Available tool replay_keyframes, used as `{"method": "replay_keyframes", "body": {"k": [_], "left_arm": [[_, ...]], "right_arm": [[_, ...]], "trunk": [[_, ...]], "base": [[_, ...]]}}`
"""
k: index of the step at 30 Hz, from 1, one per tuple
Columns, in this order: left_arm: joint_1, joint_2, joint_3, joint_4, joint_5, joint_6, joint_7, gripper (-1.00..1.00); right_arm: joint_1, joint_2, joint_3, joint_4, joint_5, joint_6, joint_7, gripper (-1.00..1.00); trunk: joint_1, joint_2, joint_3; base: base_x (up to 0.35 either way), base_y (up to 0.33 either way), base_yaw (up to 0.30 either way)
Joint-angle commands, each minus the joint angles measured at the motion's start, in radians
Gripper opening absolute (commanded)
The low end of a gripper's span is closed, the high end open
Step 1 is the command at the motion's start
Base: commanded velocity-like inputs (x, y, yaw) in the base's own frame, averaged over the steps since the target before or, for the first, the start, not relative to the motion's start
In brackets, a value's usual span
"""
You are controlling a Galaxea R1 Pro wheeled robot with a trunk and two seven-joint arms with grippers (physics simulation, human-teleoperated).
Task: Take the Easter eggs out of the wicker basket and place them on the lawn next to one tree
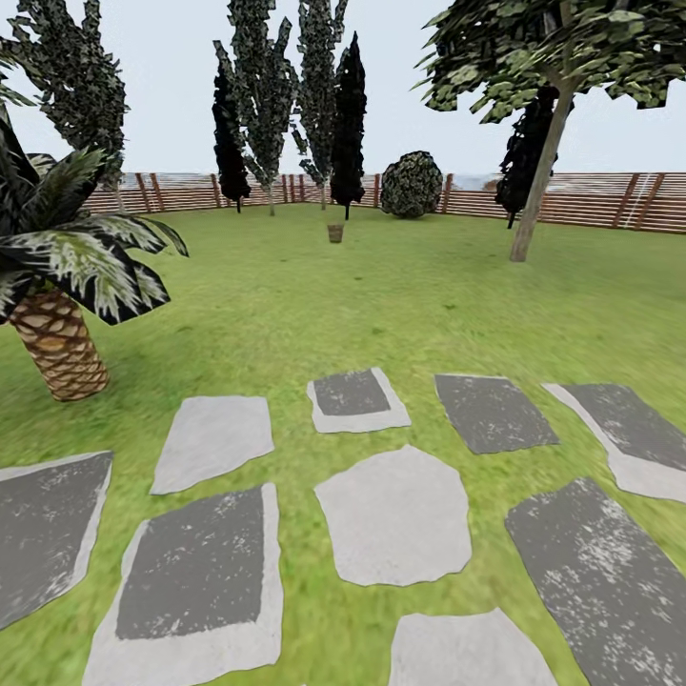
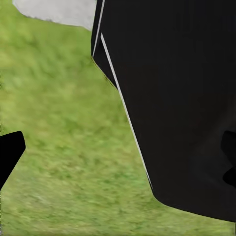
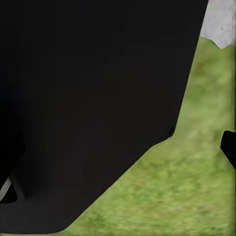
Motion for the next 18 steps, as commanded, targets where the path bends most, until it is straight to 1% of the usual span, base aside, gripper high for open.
{"method": "replay_keyframes", "body": {"k": [1, 8, 18], "left_arm": [[0.000, 0.000, 0.005, -0.001, 0.004, 0.004, -0.001, 1.00], [0.000, 0.000, 0.005, -0.001, 0.004, 0.004, -0.001, 1.00], [0.000, 0.000, 0.005, -0.001, 0.005, 0.004, -0.001, 1.00]], "right_arm": [[-0.001, 0.000, 0.005, 0.002, 0.002, 0.001, 0.001, 1.00], [-0.001, 0.000, 0.005, 0.002, 0.003, 0.001, 0.001, 1.00], [-0.001, 0.000, 0.005, 0.002, 0.003, 0.001, 0.001, 1.00]], "trunk": [[0.001, 0.000, -0.001], [0.001, 0.000, -0.001], [0.001, 0.000, -0.001]], "base": [[0.331, 0.000, -0.064], [0.331, 0.000, -0.189], [0.331, 0.000, -0.017]]}}
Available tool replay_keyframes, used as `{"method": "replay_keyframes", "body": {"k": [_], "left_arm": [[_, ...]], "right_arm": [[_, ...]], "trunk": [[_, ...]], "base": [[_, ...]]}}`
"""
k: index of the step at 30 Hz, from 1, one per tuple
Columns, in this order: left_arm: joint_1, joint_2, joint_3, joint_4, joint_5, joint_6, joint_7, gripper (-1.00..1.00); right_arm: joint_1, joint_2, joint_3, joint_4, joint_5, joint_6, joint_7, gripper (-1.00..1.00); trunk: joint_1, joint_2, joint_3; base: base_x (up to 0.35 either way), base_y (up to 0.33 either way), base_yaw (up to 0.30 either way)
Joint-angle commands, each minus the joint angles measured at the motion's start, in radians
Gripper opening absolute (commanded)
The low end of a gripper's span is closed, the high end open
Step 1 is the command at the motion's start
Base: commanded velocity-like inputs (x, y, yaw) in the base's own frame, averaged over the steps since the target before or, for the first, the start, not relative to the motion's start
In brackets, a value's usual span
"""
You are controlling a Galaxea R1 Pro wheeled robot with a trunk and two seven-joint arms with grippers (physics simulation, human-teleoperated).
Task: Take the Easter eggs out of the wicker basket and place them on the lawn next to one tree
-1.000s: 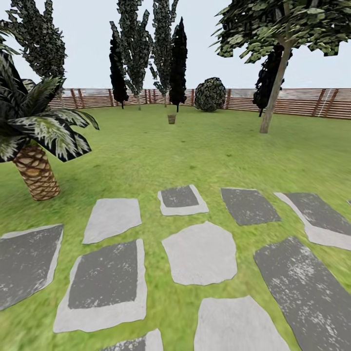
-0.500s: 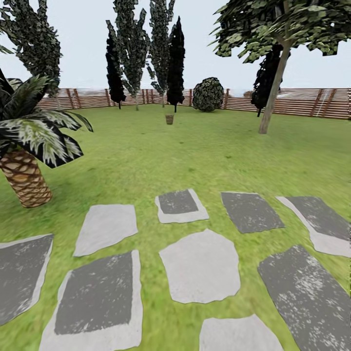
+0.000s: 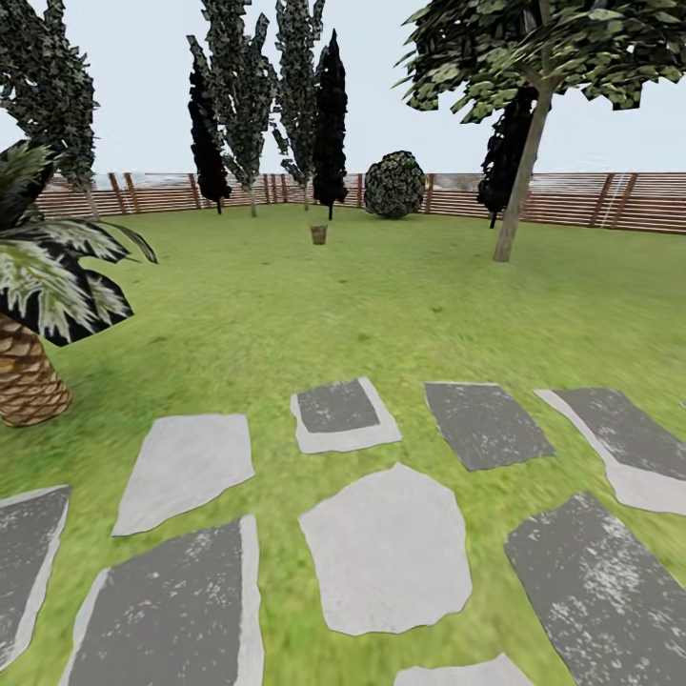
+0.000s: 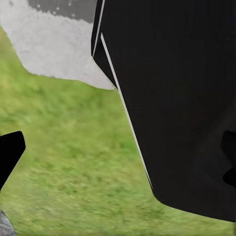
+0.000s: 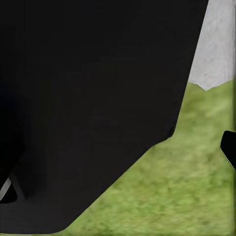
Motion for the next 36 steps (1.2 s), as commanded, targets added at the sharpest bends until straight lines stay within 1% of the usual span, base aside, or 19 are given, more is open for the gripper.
{"method": "replay_keyframes", "body": {"k": [1, 36], "left_arm": [[0.000, 0.000, 0.005, -0.001, 0.004, 0.004, -0.001, 1.00], [0.000, 0.000, 0.005, -0.001, 0.003, 0.004, -0.001, 1.00]], "right_arm": [[-0.001, 0.000, 0.005, 0.002, 0.002, 0.001, 0.001, 1.00], [-0.001, 0.000, 0.005, 0.002, 0.002, 0.001, 0.001, 1.00]], "trunk": [[0.001, 0.000, -0.001], [0.001, 0.000, -0.001]], "base": [[0.331, 0.000, 0.000], [0.329, 0.000, 0.000]]}}
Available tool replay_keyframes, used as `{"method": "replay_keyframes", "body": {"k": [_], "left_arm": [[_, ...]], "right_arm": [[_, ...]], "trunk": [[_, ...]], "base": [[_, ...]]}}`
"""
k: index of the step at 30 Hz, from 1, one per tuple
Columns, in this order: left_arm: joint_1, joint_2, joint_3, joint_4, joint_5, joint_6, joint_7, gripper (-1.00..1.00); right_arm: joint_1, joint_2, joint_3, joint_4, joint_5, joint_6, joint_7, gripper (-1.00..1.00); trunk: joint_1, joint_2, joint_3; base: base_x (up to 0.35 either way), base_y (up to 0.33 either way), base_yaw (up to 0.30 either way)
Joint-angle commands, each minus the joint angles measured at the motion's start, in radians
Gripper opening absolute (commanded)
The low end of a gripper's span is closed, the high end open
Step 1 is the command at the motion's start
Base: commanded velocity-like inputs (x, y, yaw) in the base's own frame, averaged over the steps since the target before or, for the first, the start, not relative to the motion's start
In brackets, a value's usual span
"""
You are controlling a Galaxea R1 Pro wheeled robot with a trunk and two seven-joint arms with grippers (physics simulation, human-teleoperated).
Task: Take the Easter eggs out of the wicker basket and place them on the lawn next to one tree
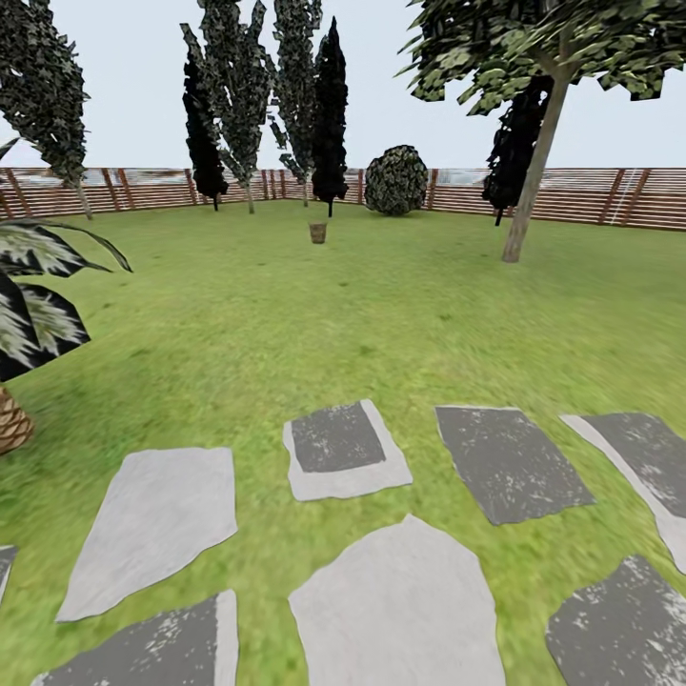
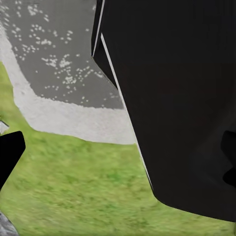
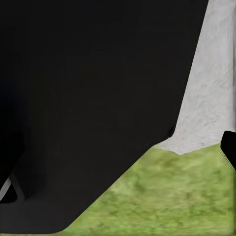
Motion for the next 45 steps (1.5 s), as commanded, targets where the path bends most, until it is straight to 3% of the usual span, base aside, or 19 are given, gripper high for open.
{"method": "replay_keyframes", "body": {"k": [1, 45], "left_arm": [[0.000, 0.000, 0.005, -0.001, 0.005, 0.004, -0.001, 1.00], [0.000, -0.001, 0.005, 0.000, 0.004, 0.004, -0.001, 1.00]], "right_arm": [[-0.001, 0.000, 0.005, 0.002, 0.002, 0.001, 0.001, 1.00], [-0.001, 0.000, 0.005, 0.002, 0.002, 0.001, 0.001, 1.00]], "trunk": [[0.001, 0.000, -0.001], [0.001, 0.000, -0.001]], "base": [[0.322, 0.000, 0.000], [0.318, 0.000, 0.000]]}}
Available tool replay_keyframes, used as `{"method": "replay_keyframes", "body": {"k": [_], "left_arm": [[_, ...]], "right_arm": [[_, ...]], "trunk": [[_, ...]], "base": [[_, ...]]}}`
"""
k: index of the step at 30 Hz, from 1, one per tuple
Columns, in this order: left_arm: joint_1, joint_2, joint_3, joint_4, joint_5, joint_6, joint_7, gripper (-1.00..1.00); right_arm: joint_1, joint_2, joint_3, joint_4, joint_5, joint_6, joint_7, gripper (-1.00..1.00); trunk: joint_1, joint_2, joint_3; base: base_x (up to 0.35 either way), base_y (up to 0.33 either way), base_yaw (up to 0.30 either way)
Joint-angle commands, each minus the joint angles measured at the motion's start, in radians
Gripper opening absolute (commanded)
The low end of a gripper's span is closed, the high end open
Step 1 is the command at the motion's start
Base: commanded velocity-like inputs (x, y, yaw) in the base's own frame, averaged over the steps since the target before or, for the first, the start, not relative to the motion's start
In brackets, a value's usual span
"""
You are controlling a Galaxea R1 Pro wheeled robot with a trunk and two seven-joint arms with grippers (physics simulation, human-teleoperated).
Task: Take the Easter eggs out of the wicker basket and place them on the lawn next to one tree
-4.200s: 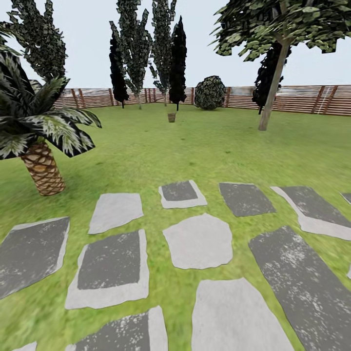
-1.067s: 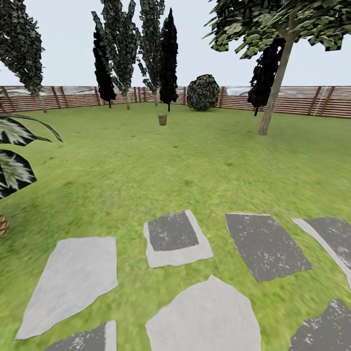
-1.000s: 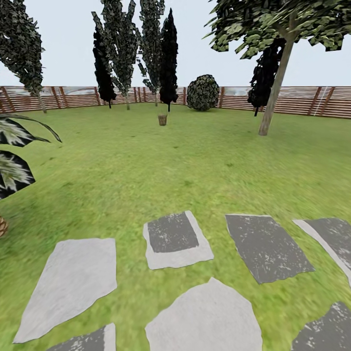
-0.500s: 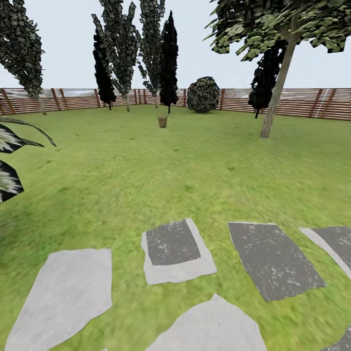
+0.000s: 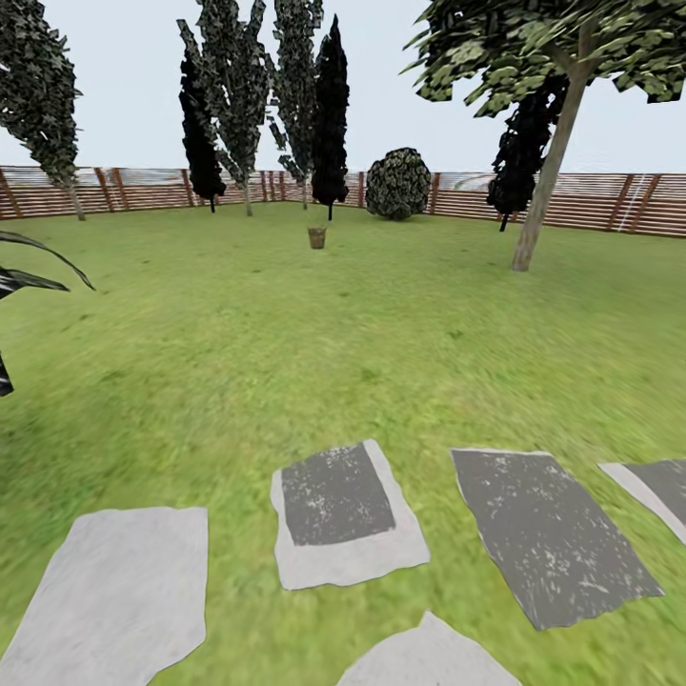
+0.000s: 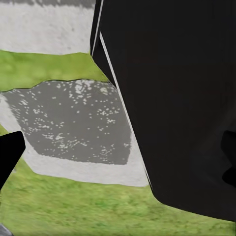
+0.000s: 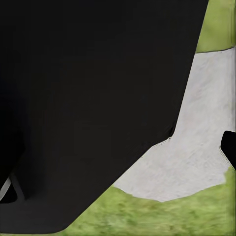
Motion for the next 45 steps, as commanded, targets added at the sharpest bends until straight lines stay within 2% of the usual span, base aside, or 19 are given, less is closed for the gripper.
{"method": "replay_keyframes", "body": {"k": [1, 45], "left_arm": [[0.000, 0.000, 0.005, -0.001, 0.004, 0.004, -0.001, 1.00], [0.000, 0.000, 0.005, -0.001, 0.004, 0.004, 0.000, 1.00]], "right_arm": [[-0.001, 0.000, 0.005, 0.002, 0.002, 0.001, 0.001, 1.00], [-0.001, 0.000, 0.005, 0.002, 0.002, 0.001, 0.001, 1.00]], "trunk": [[0.001, 0.000, -0.001], [0.001, 0.000, -0.001]], "base": [[0.317, 0.000, 0.000], [0.317, 0.000, 0.000]]}}
